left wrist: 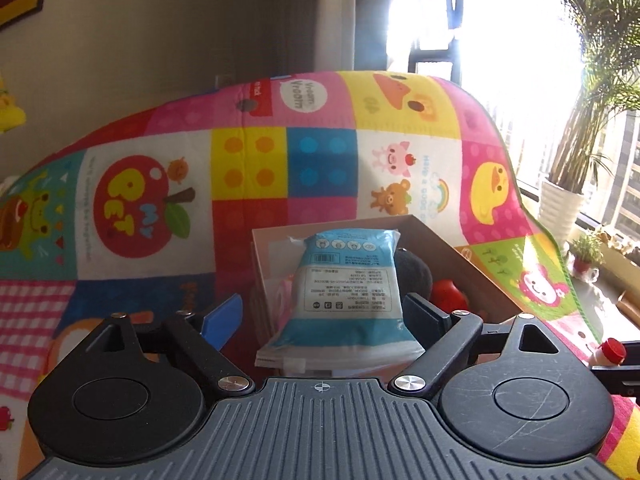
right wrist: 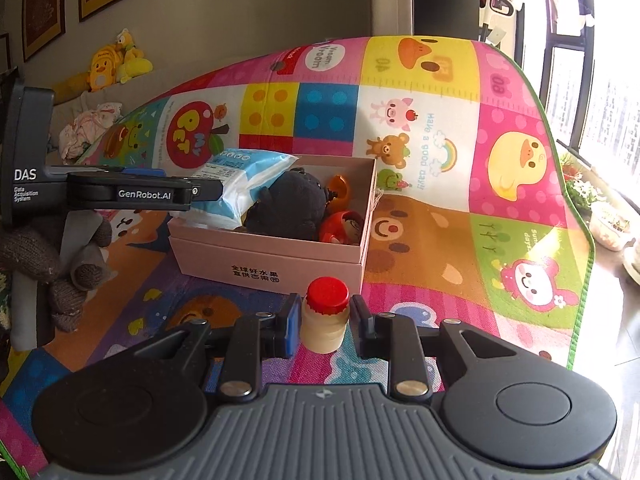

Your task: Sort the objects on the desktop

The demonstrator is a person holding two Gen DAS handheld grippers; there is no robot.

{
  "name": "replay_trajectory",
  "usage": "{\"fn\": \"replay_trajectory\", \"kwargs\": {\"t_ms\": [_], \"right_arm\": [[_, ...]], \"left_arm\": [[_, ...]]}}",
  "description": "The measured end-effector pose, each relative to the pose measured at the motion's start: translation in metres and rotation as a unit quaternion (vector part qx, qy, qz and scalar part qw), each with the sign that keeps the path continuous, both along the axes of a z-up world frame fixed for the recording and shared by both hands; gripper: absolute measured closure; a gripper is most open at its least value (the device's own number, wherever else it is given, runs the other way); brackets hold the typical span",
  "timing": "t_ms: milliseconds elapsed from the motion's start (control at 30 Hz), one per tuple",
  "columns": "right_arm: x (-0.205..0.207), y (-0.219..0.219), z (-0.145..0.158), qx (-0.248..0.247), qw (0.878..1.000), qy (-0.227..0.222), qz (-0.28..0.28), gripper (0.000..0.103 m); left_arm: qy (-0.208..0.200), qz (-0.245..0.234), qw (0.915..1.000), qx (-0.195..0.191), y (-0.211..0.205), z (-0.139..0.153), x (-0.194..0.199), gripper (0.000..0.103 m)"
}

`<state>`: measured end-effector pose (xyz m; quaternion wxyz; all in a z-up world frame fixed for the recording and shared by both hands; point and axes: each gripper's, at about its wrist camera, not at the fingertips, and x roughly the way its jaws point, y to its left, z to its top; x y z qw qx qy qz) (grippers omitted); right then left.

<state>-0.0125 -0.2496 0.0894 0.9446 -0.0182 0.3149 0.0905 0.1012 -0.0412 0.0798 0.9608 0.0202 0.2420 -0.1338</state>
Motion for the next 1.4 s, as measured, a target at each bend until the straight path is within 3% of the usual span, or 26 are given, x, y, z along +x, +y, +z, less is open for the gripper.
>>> {"fn": "replay_trajectory", "kwargs": {"t_ms": [167, 333, 533, 667, 800, 1000, 1067, 1167, 1233, 1300, 1400], "right_arm": [[0.035, 0.009, 0.021, -0.010, 1.000, -0.007, 0.006, 0.078], [0.117, 0.022, 0.036, -0.007, 1.000, 0.023, -0.013, 0.078], [0.203, 0.033, 0.028, 0.002, 0.998, 0.051, -0.047, 0.075], [0.210, 0.050, 0.030, -0.009, 0.998, 0.047, -0.040, 0.069], [0.194, 0.077, 0.032, 0.013, 0.998, 0.064, 0.024, 0.057], [0.186, 0.115, 0.004, 0.008, 0.992, 0.107, 0.062, 0.040], [0.188, 0.124, -0.003, -0.017, 0.991, 0.114, 0.071, 0.040], [0.182, 0.142, -0.008, -0.110, 0.989, 0.060, 0.079, 0.043], [0.187, 0.146, -0.012, -0.144, 0.987, 0.042, 0.058, 0.043], [0.197, 0.140, -0.011, -0.115, 0.990, 0.062, 0.048, 0.046], [0.207, 0.127, -0.010, -0.025, 0.988, 0.137, 0.062, 0.048]], "left_arm": [[0.015, 0.001, 0.9995, -0.029, 0.018, -0.009, -0.027, 0.007], [0.025, -0.002, 0.9985, -0.049, 0.029, -0.019, -0.039, 0.007], [0.038, 0.001, 0.9965, -0.075, 0.048, -0.028, -0.048, 0.005], [0.042, 0.012, 0.9946, -0.095, 0.059, -0.033, -0.047, 0.004], [0.043, 0.014, 0.9932, -0.107, 0.062, -0.037, -0.044, 0.003], [0.049, 0.017, 0.9922, -0.114, 0.066, -0.041, -0.042, 0.003], [0.049, 0.019, 0.9920, -0.115, 0.067, -0.042, -0.042, 0.003], [0.049, 0.020, 0.9918, -0.117, 0.068, -0.043, -0.042, 0.003], [0.050, 0.020, 0.9916, -0.117, 0.069, -0.044, -0.042, 0.003], [0.051, 0.020, 0.9916, -0.117, 0.069, -0.045, -0.042, 0.003], [0.052, 0.021, 0.9910, -0.121, 0.071, -0.046, -0.043, 0.002]]}}
